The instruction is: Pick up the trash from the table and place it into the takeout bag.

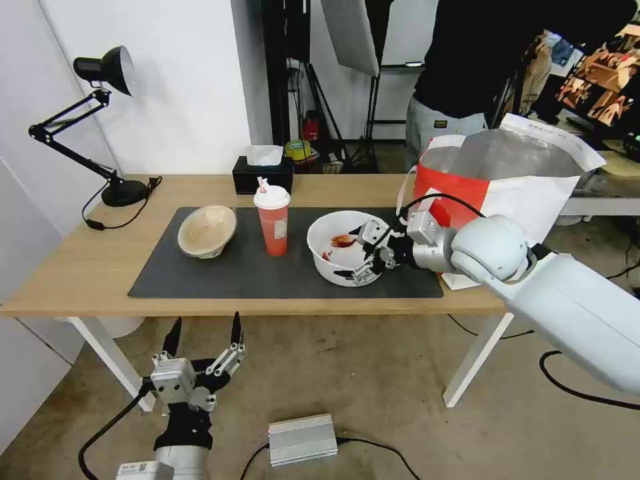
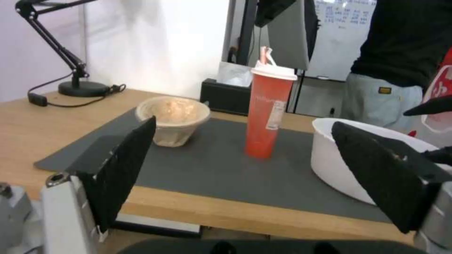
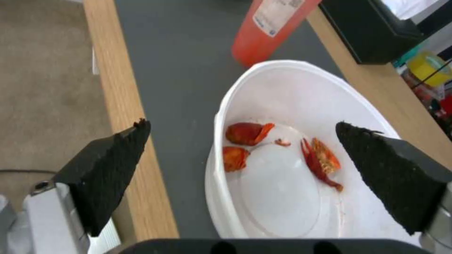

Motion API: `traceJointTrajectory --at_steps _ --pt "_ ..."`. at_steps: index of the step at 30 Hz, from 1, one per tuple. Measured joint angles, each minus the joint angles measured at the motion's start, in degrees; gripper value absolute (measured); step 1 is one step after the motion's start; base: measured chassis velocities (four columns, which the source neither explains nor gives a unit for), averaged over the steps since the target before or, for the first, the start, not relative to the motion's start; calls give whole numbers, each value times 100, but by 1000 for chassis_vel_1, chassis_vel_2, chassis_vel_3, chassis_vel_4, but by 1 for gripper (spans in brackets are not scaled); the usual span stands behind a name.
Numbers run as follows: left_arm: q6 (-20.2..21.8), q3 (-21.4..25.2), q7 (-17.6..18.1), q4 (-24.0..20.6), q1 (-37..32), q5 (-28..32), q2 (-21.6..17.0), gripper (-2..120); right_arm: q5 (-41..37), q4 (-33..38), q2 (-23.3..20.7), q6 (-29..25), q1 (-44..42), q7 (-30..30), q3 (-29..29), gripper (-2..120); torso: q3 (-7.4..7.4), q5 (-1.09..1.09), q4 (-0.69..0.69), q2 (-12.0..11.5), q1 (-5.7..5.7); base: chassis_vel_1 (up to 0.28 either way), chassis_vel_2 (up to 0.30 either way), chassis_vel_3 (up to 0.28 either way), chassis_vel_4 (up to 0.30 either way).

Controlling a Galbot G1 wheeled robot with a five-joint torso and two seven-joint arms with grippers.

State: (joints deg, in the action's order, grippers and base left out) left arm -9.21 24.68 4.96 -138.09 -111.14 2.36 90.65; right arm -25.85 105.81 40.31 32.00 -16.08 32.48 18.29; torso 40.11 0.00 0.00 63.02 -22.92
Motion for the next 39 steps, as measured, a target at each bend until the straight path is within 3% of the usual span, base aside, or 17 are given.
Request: traceJointTrajectory --at_steps 25,39 --pt "-42 -80 3 -21 -109 -118 50 100 150 -331 82 24 614 206 883 100 0 0 0 0 0 0 0 0 0" --pt "-93 -90 6 20 -112 -126 57 100 269 -549 210 45 753 241 1038 100 0 0 0 0 0 0 0 0 0"
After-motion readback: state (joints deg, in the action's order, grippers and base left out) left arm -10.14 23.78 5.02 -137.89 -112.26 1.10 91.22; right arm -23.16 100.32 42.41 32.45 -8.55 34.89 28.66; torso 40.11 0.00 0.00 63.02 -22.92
